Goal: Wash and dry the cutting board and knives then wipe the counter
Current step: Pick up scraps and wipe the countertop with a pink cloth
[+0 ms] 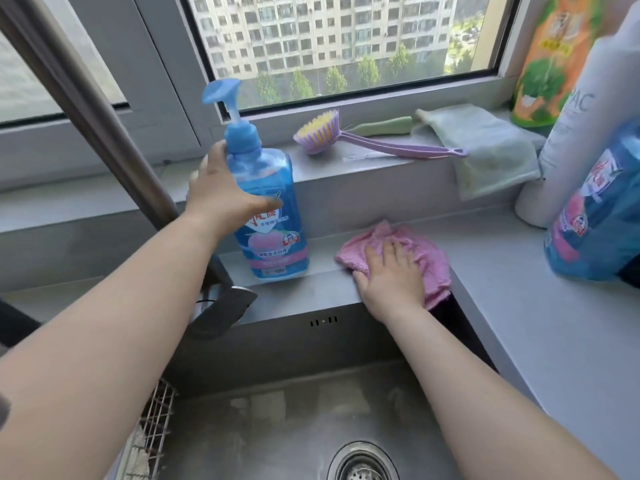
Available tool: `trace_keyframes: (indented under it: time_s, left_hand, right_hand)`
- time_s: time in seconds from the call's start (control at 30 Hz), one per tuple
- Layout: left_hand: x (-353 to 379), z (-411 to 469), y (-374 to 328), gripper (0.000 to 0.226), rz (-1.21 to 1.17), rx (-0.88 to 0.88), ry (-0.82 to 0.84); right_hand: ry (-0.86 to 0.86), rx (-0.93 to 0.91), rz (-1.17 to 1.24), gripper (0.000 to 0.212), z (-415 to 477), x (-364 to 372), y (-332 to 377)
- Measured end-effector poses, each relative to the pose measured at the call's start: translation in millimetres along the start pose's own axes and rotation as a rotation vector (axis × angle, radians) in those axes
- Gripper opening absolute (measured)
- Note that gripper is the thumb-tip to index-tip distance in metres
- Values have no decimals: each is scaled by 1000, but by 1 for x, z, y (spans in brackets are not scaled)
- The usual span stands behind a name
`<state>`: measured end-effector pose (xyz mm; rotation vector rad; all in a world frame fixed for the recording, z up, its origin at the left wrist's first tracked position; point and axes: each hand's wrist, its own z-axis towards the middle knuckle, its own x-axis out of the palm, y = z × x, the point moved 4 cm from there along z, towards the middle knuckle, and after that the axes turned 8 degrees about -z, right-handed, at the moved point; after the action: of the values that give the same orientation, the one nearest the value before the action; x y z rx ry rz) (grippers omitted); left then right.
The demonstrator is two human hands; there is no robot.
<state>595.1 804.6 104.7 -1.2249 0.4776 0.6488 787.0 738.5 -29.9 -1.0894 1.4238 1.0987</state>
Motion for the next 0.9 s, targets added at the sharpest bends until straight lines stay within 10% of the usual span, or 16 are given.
trace_keyframes:
  time_s: [0.4, 0.9]
  left_hand:
    - [-1, -8, -11, 75, -75, 2, -91]
    - [-8, -11, -31, 70, -221, 123, -270]
  right_hand:
    - [41, -42, 8, 57, -4, 1, 31]
    - [87, -559, -132, 51, -15, -1, 83]
